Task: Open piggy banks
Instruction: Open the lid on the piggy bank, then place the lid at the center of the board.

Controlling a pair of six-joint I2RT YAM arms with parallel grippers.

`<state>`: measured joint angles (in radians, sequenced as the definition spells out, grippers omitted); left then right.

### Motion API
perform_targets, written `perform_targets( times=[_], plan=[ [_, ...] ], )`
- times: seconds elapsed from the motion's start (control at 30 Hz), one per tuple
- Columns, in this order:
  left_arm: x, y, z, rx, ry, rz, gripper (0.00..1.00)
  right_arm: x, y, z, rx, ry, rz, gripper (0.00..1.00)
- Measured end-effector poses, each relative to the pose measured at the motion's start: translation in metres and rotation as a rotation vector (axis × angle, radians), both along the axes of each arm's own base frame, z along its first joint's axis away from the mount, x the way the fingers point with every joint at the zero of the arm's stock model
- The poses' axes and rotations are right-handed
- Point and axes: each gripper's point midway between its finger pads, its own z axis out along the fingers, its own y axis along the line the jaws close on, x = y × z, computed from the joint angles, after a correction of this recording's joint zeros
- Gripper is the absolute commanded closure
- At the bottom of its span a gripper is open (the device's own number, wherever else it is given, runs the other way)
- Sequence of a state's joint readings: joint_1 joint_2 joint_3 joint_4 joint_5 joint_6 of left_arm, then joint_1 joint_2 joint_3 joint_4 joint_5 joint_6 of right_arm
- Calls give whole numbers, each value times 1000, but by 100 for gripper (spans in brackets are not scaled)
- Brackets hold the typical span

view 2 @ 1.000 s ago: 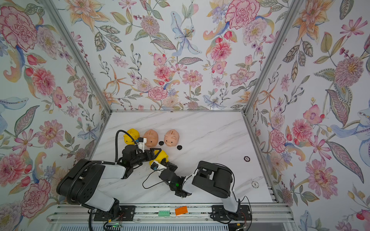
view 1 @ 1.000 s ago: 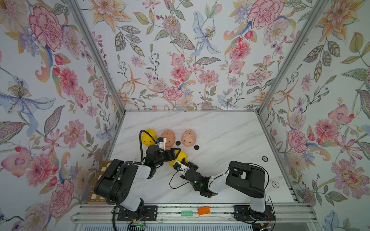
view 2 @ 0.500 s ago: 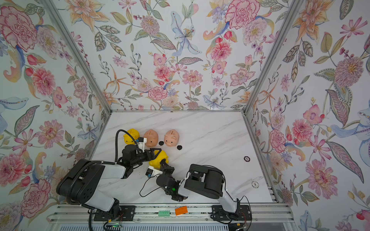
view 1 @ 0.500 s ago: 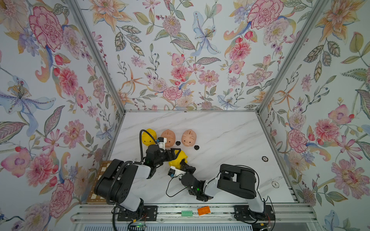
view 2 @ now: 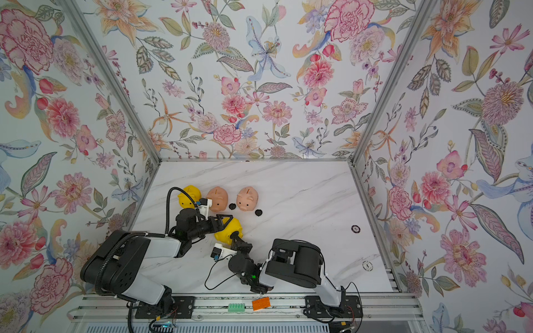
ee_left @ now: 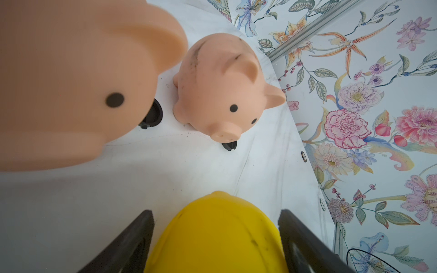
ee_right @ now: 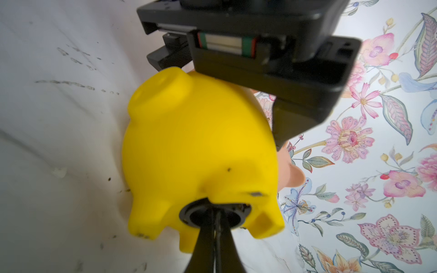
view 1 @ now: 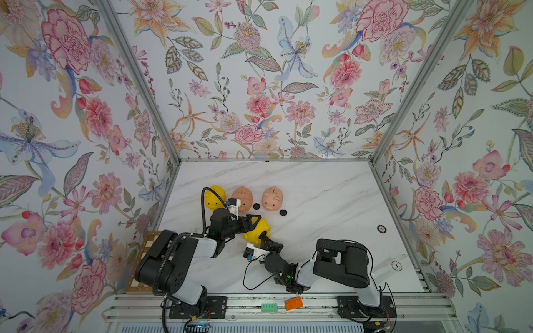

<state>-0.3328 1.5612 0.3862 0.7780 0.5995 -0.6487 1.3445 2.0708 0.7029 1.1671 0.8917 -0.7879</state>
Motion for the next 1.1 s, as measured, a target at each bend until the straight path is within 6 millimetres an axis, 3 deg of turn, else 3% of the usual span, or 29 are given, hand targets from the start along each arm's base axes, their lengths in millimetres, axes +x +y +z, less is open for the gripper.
perform_targets(
  times=[0.23,0.47,0.7,0.97,1.1],
  plan=[
    [1,0,-1,-6,14,6,15,-29,-1,2,70,71,123,100],
    [1,0,-1,-4,21,7,16,-22,-30,38,305,194,104,100],
    [1,0,-1,-4,23,6,15,17,-64,64,561,436,50,100],
    [1,0,-1,-4,24,6,15,71,-113,48,709,764,-147,100],
    [1,0,-1,-3,24,6,15,100,-147,46,795,888,-291,100]
  ],
)
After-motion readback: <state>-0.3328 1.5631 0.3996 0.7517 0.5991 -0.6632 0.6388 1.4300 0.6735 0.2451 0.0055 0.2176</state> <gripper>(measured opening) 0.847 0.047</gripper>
